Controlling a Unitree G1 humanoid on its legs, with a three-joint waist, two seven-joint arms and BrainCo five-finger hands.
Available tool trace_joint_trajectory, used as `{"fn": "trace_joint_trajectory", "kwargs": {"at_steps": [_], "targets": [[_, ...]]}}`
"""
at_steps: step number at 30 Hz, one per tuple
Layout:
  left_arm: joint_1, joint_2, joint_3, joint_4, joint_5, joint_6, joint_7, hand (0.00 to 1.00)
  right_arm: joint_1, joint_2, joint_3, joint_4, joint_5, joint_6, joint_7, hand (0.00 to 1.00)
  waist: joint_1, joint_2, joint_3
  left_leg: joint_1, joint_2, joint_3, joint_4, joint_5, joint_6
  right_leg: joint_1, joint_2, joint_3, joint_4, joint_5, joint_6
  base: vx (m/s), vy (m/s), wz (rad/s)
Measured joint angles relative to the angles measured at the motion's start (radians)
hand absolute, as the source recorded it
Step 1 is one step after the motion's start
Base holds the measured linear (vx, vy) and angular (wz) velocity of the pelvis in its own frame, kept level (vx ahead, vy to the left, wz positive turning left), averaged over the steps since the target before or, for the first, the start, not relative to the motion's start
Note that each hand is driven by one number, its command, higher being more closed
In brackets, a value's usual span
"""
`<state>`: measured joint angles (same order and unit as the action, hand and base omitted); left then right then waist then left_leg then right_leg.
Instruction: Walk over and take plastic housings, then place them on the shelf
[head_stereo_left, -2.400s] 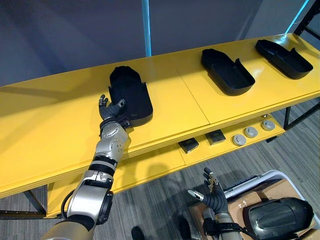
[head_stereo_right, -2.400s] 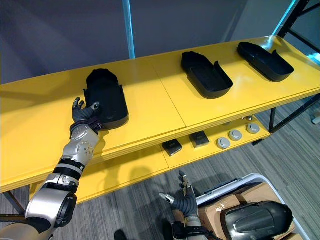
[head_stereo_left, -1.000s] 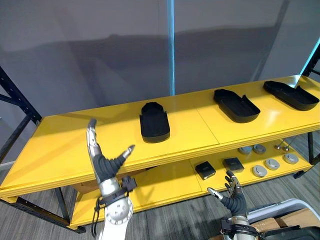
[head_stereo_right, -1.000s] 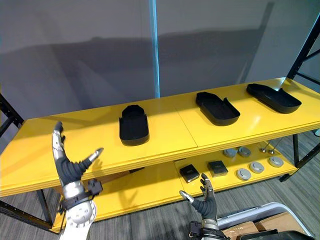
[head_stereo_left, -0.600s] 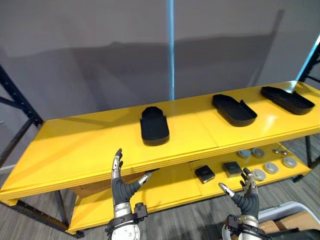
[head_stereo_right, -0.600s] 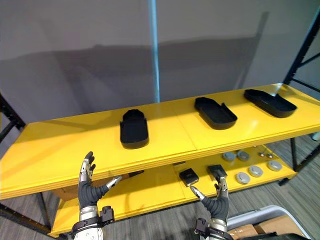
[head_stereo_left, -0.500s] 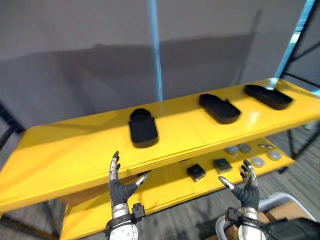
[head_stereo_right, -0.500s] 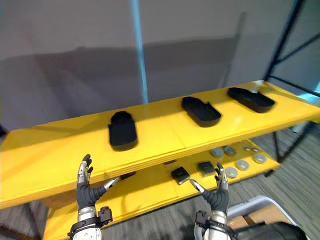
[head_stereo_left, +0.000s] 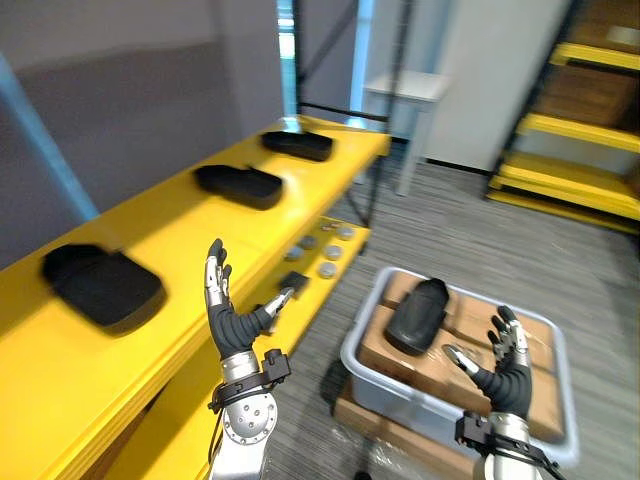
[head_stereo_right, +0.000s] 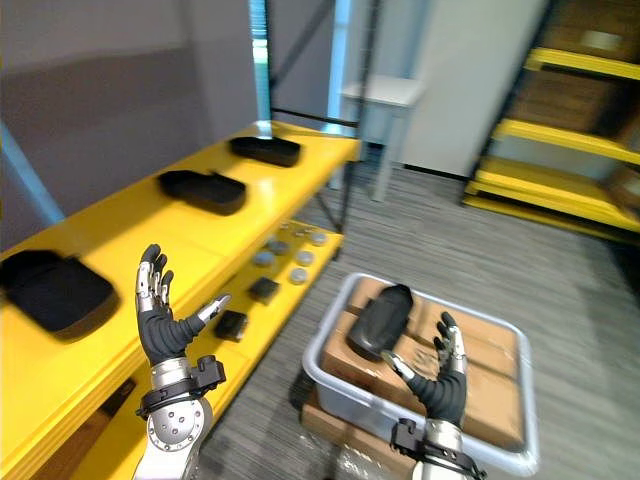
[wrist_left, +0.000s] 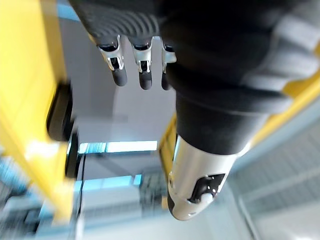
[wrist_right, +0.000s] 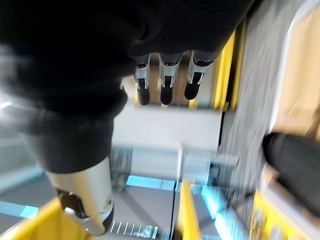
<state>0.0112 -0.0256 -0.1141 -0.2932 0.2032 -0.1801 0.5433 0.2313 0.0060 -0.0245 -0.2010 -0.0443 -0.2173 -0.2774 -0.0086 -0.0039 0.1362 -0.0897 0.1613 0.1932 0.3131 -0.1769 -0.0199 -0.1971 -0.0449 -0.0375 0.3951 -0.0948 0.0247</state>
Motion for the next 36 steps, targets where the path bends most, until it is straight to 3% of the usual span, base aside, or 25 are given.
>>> {"fn": "trace_joint_trajectory", "kwargs": {"at_steps": [1,2,3,4,5,6,8,11,14,22,24,26,28,31,32,33,34,35,36], "targets": [[0.002,0.000,0.012,0.007,-0.007,0.000,-0.001,0.00,-0.010,0.000,0.001,0.023,-0.001,0.000,0.000,0.00,0.004,0.000,0.000,0.007,0.010,0.021,-0.014,0.010,-0.010,0.018,-0.018,-0.014,0.016,-0.027,0.010,-0.21,-0.159,-1.24],[0.004,0.002,0.034,0.026,-0.016,0.001,-0.001,0.00,-0.022,0.000,0.004,0.062,-0.001,0.000,0.002,0.00,0.011,-0.009,-0.005,0.005,0.014,0.040,-0.037,0.019,-0.035,0.069,-0.070,-0.054,0.006,-0.075,0.030,-0.20,-0.196,-0.97],[0.005,0.006,0.046,0.030,-0.024,0.001,-0.001,0.00,-0.024,0.000,0.006,0.079,-0.001,0.000,0.004,0.00,0.014,-0.032,-0.017,-0.001,0.004,0.050,-0.050,0.030,-0.052,0.103,-0.102,-0.061,-0.052,-0.108,0.055,-0.20,-0.217,-0.83],[0.004,0.010,0.058,0.035,-0.023,-0.002,0.000,0.00,-0.029,-0.003,0.007,0.091,-0.001,0.000,0.005,0.00,0.017,-0.038,-0.020,-0.012,-0.004,0.052,-0.057,0.041,-0.065,0.119,-0.105,-0.060,-0.114,-0.131,0.069,-0.19,-0.232,-0.40],[0.013,-0.007,0.070,0.058,-0.028,0.007,-0.004,0.00,-0.036,-0.018,0.000,0.129,0.001,0.006,0.009,0.00,0.010,-0.016,-0.018,-0.002,-0.003,0.021,-0.117,0.060,-0.063,0.116,-0.085,-0.082,-0.166,-0.108,0.061,-0.12,-0.258,-0.43],[0.030,-0.017,0.077,0.058,-0.028,0.007,-0.007,0.00,-0.039,-0.035,-0.004,0.156,0.005,0.011,0.018,0.00,0.013,0.006,-0.032,0.013,0.017,0.018,-0.191,0.085,-0.073,0.130,-0.042,-0.078,-0.248,-0.023,0.033,-0.08,-0.200,-0.34],[0.031,-0.024,0.104,0.062,-0.029,0.007,-0.009,0.00,-0.044,-0.042,-0.002,0.165,0.005,0.011,0.024,0.00,0.016,0.022,-0.043,0.012,0.048,0.017,-0.226,0.111,-0.091,0.135,0.002,-0.068,-0.312,0.026,0.008,0.02,-0.157,-0.45],[0.037,-0.028,0.146,0.141,-0.033,0.020,-0.024,0.00,-0.051,-0.043,-0.007,0.209,0.004,0.020,0.028,0.00,0.021,0.025,-0.042,0.028,0.071,-0.031,-0.256,0.175,-0.107,0.149,0.045,-0.059,-0.329,0.036,0.001,0.04,-0.131,-0.21],[0.054,-0.029,0.149,0.239,-0.032,0.043,-0.045,0.00,-0.073,-0.049,-0.019,0.237,0.001,0.033,0.021,0.00,0.021,0.031,-0.034,0.032,0.062,-0.044,-0.274,0.187,-0.122,0.155,0.038,-0.074,-0.338,0.034,0.003,0.03,0.016,0.14],[0.126,-0.034,0.164,0.335,-0.048,0.052,-0.082,0.00,-0.092,-0.026,-0.039,0.272,-0.003,0.044,-0.001,0.00,0.022,0.032,-0.019,0.041,-0.006,-0.118,-0.307,0.212,-0.104,0.198,-0.022,-0.143,-0.338,0.014,0.032,0.02,0.067,0.33],[0.164,-0.035,0.164,0.344,-0.072,0.052,-0.103,0.00,-0.098,-0.026,-0.040,0.284,-0.003,0.045,-0.001,0.00,0.025,0.038,0.003,-0.002,0.003,-0.129,-0.157,0.126,-0.093,0.224,-0.020,-0.144,-0.333,0.000,0.031,-0.02,0.050,0.00],[0.223,-0.033,0.164,0.362,-0.103,0.052,-0.121,0.00,-0.101,-0.027,-0.020,0.286,-0.003,0.050,-0.004,0.00,0.028,0.066,0.044,-0.050,0.037,-0.140,0.062,0.031,-0.072,0.266,0.002,-0.137,-0.330,-0.032,0.016,-0.07,0.056,-0.09],[0.272,-0.034,0.168,0.373,-0.132,0.056,-0.135,0.00,-0.108,-0.029,-0.002,0.287,-0.003,0.057,-0.017,0.00,0.040,0.062,0.049,-0.148,0.047,-0.160,0.240,0.025,-0.069,0.270,0.003,-0.115,-0.330,-0.034,0.003,-0.03,0.069,-0.15],[0.286,-0.030,0.167,0.382,-0.145,0.063,-0.148,0.00,-0.125,-0.037,-0.004,0.287,-0.002,0.069,-0.027,0.00,0.058,0.052,0.057,-0.179,0.001,-0.185,0.175,0.011,-0.084,0.270,-0.032,-0.109,-0.336,-0.033,0.001,0.06,0.125,-0.05],[0.289,-0.030,0.167,0.381,-0.146,0.064,-0.156,0.00,-0.137,-0.045,-0.004,0.288,-0.002,0.075,-0.030,0.00,0.063,0.051,0.058,-0.191,-0.030,-0.187,0.085,0.021,-0.079,0.269,-0.056,-0.109,-0.339,-0.039,0.011,0.11,0.248,-0.03],[0.293,-0.031,0.169,0.379,-0.148,0.065,-0.157,0.00,-0.155,-0.046,-0.004,0.299,-0.003,0.082,-0.039,0.00,0.075,0.051,0.057,-0.183,-0.047,-0.170,0.011,0.099,-0.066,0.271,-0.078,-0.107,-0.340,-0.049,0.033,0.13,0.227,-0.11],[0.294,-0.033,0.171,0.379,-0.148,0.066,-0.157,0.00,-0.163,-0.043,-0.003,0.305,-0.003,0.087,-0.041,0.00,0.079,0.041,0.057,-0.166,-0.066,-0.150,-0.004,0.105,-0.061,0.279,-0.096,-0.102,-0.345,-0.055,0.045,0.25,0.261,0.00],[0.302,-0.037,0.174,0.361,-0.149,0.067,-0.157,0.00,-0.168,-0.035,0.005,0.305,-0.003,0.090,-0.046,0.00,0.077,0.020,0.051,-0.168,-0.103,-0.147,0.005,0.093,-0.031,0.289,-0.131,-0.110,-0.358,-0.054,0.061,0.30,0.217,0.14],[0.305,-0.037,0.171,0.352,-0.149,0.067,-0.160,0.00,-0.177,-0.031,0.009,0.307,-0.007,0.097,-0.044,0.00,0.078,0.012,0.053,-0.185,-0.121,-0.143,0.058,0.053,-0.008,0.301,-0.154,-0.110,-0.356,-0.041,0.102,0.31,0.218,0.18]]}}
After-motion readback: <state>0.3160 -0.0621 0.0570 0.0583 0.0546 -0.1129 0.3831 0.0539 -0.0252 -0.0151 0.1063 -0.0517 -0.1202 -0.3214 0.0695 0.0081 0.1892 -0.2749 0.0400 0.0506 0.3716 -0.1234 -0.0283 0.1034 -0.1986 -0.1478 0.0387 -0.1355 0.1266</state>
